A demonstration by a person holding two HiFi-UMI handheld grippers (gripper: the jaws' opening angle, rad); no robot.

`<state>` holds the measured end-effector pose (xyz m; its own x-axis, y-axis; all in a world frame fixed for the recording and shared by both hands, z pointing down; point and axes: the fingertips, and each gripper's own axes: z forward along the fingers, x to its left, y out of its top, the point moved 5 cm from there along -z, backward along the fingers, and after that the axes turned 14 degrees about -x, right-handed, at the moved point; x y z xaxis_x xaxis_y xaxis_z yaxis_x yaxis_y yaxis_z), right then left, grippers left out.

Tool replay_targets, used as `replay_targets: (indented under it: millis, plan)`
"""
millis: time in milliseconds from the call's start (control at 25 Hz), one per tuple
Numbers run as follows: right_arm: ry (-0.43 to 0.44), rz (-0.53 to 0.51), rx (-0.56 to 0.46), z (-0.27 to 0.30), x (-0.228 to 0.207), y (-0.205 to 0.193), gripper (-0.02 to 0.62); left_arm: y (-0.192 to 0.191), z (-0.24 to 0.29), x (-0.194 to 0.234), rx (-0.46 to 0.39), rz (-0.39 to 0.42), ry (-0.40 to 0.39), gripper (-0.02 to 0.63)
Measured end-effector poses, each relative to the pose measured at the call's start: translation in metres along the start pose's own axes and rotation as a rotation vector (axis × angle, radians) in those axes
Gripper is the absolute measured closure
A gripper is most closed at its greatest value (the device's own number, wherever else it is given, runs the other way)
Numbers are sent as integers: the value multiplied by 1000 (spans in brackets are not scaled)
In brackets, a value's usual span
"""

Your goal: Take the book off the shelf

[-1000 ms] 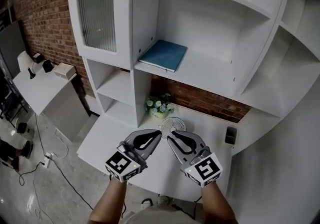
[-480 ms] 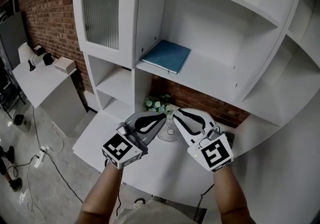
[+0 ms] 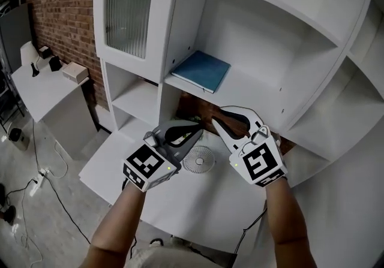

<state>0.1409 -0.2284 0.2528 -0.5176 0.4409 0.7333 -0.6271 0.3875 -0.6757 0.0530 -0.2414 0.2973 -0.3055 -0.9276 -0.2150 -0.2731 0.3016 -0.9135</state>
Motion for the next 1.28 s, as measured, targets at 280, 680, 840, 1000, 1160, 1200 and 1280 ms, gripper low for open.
replay_targets:
  millis: [280, 680, 840, 1000, 1160, 1200, 1280]
  plan:
    - [79, -177, 113, 27, -21, -4, 520, -4, 7, 9, 23, -15, 6, 595]
    - [148, -256, 233, 59, -42, -28, 522, -11, 24, 30, 29, -43, 14, 595]
    - [168, -264, 269, 67, -44, -39, 522, -16, 27, 33, 33, -53, 9, 595]
    - [185, -270, 299, 72, -47, -48, 525, -23, 29, 35, 38, -65, 6, 595]
    - [196, -280, 330, 77, -48, -57, 526, -27, 31, 38, 42, -73, 5, 595]
    - [195, -280, 334, 78, -49, -58, 529, -28, 31, 38, 42, -73, 5, 595]
    - [197, -280, 339, 79, -50, -59, 535, -29, 32, 39, 43, -76, 4, 595]
